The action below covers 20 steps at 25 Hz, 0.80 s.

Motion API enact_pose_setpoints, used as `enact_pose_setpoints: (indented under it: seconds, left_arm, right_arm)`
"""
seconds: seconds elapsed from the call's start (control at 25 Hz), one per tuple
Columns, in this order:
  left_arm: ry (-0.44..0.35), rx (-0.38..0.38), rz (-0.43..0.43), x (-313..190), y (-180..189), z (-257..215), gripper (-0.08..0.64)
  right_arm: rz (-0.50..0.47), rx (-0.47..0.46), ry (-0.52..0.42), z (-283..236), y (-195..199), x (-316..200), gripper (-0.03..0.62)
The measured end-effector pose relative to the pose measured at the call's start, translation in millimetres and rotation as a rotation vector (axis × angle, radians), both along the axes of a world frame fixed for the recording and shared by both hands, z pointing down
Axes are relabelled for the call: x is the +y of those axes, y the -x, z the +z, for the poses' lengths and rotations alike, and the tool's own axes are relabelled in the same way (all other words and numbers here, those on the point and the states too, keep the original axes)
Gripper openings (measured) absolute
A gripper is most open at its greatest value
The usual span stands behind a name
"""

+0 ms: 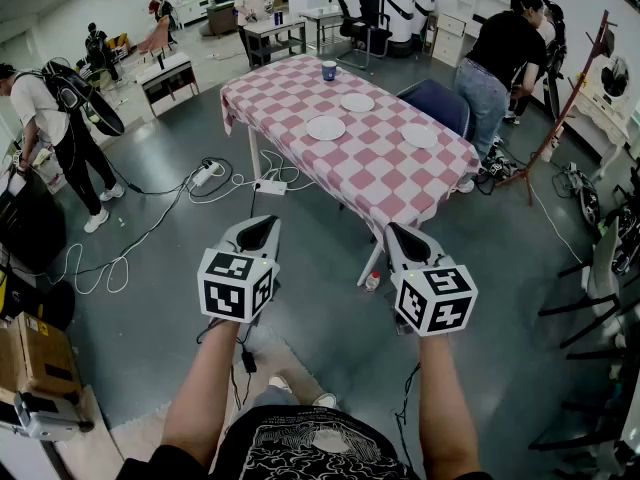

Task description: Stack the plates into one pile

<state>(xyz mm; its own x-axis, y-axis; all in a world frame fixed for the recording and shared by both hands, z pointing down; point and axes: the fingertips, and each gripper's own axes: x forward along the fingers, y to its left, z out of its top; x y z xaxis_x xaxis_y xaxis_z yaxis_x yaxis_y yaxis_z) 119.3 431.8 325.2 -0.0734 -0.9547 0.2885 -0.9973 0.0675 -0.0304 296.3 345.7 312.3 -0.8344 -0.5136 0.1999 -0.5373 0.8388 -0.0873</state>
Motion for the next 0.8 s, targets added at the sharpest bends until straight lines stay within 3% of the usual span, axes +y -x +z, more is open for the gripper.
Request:
enact_pose_setpoints:
  seconds: [0.48,0.8]
  left_arm:
    - [0.005,-0.005,-0.048,11,19,8,0.006]
    - [0.004,0.017,-0.079,5,59,12,0.086]
  right_arm:
    - [-0.014,-0.015,0.002,5,16,5,0.006]
    - [-0.046,-0.018,0.018,10,57,-6,0.081]
